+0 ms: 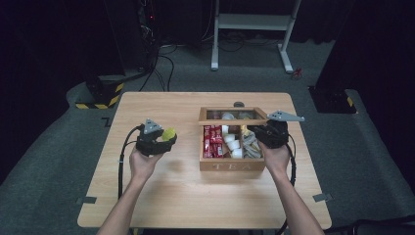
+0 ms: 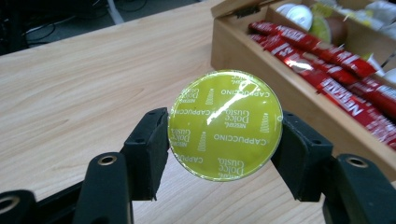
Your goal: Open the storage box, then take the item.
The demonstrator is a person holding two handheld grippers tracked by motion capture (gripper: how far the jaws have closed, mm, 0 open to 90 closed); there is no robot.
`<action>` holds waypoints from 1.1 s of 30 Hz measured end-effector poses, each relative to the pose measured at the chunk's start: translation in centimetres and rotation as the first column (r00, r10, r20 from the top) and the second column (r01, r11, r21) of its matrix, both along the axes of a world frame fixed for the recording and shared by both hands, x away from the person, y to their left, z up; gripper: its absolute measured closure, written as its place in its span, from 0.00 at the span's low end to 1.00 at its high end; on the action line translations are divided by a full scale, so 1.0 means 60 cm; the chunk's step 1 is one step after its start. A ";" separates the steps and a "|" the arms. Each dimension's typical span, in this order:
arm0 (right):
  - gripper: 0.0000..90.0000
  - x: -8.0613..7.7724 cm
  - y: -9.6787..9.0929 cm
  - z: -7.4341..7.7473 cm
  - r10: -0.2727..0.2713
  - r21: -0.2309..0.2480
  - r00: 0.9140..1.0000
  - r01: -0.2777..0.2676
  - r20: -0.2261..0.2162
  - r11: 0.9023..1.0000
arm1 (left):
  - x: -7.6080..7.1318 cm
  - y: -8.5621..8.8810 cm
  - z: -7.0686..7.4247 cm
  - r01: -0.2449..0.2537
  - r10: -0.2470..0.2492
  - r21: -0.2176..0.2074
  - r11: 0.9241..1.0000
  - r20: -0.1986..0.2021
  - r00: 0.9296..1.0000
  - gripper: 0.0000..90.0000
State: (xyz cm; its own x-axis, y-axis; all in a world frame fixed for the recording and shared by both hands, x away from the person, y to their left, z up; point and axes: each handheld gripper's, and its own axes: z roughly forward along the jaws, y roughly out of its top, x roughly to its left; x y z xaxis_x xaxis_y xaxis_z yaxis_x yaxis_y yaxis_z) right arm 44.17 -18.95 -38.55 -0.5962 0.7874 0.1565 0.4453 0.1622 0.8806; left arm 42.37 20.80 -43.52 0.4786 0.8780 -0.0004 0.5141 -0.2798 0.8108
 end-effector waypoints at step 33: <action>1.00 -0.011 -0.008 -0.014 -0.011 -0.032 0.999 0.009 -0.044 0.999 | 0.025 -0.014 -0.087 -0.052 0.054 0.047 0.998 -0.039 0.998 0.40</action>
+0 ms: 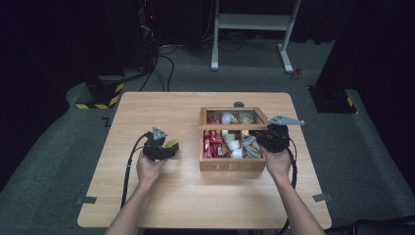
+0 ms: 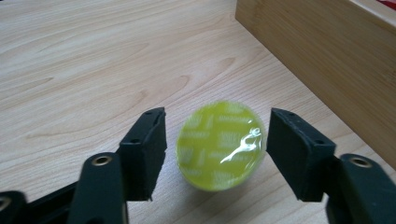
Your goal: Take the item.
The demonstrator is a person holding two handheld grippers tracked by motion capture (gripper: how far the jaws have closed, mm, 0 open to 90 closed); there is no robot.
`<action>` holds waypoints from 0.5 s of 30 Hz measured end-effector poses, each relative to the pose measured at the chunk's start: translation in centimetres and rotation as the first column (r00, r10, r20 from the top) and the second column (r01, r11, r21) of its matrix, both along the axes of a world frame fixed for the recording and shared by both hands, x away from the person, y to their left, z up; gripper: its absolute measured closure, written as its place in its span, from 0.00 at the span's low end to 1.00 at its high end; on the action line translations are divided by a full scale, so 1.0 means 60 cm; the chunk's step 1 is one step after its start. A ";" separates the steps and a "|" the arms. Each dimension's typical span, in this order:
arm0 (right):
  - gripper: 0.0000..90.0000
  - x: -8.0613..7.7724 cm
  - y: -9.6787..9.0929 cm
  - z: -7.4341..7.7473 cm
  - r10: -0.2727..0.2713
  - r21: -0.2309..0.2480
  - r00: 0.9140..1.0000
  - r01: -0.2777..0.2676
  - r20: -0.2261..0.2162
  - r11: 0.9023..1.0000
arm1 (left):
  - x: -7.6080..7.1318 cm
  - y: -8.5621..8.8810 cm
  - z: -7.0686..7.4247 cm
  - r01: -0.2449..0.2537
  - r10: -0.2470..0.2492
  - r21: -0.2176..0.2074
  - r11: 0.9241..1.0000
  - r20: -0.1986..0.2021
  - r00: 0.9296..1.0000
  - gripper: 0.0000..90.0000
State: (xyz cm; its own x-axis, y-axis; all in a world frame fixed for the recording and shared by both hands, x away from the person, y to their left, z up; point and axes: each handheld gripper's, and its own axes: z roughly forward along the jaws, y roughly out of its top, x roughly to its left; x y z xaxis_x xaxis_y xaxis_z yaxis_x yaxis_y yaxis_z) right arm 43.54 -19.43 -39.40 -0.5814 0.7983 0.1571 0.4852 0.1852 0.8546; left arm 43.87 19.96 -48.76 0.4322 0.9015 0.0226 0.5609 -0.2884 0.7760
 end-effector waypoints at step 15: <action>0.99 -0.005 -0.001 -0.009 0.007 0.010 1.000 -0.007 0.001 1.000 | -0.028 0.022 0.019 -0.008 0.011 -0.058 0.998 0.055 0.998 0.34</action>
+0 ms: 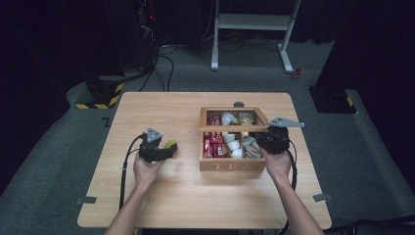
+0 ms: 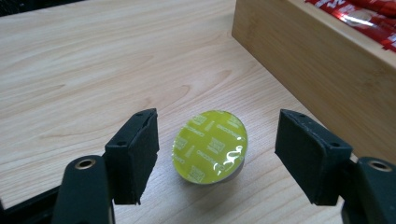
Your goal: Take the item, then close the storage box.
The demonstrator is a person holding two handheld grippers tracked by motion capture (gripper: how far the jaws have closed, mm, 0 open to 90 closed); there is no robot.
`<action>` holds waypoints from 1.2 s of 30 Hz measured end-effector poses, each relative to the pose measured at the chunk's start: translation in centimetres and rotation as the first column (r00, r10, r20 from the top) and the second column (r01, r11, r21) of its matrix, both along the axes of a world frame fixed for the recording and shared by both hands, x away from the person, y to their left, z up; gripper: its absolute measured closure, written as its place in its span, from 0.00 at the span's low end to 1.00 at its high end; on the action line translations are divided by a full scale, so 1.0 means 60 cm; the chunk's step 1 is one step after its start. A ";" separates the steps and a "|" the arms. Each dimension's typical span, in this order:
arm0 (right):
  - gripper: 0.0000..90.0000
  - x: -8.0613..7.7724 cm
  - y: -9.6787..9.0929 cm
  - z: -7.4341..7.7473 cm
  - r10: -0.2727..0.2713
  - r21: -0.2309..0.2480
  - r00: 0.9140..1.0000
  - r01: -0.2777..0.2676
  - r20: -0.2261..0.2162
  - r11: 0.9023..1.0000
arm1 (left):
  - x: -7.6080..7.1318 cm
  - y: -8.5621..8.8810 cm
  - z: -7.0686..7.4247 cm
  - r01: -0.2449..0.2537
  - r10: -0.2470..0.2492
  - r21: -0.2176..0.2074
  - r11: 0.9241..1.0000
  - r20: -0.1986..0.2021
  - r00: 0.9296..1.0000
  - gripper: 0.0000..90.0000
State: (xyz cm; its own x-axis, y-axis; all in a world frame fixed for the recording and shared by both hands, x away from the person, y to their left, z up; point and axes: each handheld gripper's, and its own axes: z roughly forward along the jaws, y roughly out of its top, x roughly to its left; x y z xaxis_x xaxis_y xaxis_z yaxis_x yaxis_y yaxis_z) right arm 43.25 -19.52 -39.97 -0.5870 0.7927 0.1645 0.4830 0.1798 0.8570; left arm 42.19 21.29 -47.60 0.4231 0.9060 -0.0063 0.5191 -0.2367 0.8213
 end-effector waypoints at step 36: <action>0.98 -0.024 -0.005 -0.048 0.010 0.024 0.999 -0.010 -0.034 1.000 | -0.087 0.109 -0.033 -0.153 0.154 -0.069 0.986 0.010 0.988 0.34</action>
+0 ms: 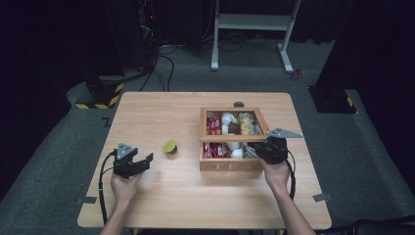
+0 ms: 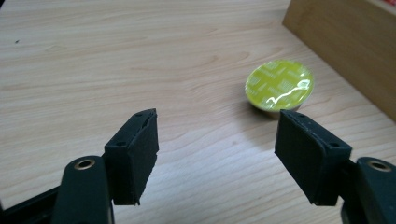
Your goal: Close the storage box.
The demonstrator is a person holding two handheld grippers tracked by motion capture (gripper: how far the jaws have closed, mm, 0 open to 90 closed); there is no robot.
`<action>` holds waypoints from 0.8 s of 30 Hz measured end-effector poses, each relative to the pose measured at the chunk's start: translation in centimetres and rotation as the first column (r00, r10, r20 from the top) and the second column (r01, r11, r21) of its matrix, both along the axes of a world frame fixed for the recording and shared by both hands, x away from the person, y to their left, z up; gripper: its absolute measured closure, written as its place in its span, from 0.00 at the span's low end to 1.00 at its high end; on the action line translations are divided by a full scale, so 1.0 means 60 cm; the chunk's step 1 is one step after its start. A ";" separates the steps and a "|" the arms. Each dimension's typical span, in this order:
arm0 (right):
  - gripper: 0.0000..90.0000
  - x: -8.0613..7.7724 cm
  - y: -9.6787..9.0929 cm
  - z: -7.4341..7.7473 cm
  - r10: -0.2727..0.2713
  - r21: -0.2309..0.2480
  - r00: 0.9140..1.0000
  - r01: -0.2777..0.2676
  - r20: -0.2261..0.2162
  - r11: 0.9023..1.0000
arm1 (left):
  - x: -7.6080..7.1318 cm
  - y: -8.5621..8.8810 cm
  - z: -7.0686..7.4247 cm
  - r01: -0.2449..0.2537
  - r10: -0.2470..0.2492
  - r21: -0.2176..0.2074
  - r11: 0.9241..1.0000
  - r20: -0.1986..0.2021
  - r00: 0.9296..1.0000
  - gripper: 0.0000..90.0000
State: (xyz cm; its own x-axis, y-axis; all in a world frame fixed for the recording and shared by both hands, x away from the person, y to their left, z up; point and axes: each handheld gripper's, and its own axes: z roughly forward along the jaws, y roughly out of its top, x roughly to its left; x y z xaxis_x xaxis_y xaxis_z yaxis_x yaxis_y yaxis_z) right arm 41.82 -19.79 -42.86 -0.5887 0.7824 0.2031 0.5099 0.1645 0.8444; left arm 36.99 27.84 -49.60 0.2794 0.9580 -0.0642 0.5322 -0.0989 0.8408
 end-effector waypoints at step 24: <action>0.98 -0.016 -0.002 -0.039 0.003 -0.012 0.998 -0.004 -0.055 1.000 | -0.001 0.032 -0.054 -0.081 0.091 0.078 0.994 -0.124 0.988 0.34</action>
